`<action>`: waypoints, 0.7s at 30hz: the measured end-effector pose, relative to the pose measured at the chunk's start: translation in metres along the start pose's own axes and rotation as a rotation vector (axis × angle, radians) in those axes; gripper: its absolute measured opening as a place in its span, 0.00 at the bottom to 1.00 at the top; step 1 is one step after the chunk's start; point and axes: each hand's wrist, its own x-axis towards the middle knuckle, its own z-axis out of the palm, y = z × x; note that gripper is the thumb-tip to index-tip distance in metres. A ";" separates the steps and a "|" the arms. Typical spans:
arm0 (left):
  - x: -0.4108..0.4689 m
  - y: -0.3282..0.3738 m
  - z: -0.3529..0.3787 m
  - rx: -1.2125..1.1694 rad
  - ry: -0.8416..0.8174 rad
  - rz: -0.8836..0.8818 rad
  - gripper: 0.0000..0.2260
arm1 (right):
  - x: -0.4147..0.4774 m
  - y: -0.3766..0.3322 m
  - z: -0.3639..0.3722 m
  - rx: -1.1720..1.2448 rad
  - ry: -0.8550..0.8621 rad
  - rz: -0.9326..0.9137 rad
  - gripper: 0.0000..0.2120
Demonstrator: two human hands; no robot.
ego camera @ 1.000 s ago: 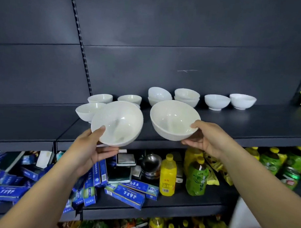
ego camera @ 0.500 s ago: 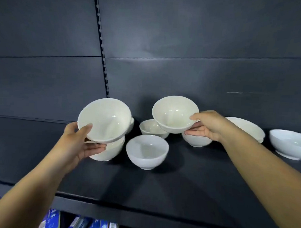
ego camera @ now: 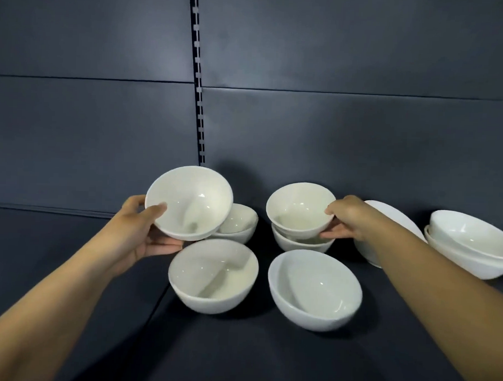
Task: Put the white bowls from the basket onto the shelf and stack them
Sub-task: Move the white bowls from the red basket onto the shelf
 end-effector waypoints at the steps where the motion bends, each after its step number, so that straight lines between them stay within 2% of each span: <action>1: 0.005 -0.001 -0.001 0.006 -0.025 -0.002 0.15 | 0.002 0.001 0.002 -0.020 0.024 0.013 0.17; 9: 0.024 -0.006 0.004 -0.005 -0.105 -0.047 0.15 | 0.002 0.002 0.010 -0.115 0.136 0.057 0.13; 16: 0.019 -0.003 0.012 -0.025 -0.123 -0.084 0.09 | 0.006 0.006 0.014 -0.104 0.154 0.089 0.16; 21: 0.014 0.003 0.020 0.038 -0.141 -0.081 0.06 | 0.005 0.011 0.020 -0.165 0.152 0.103 0.11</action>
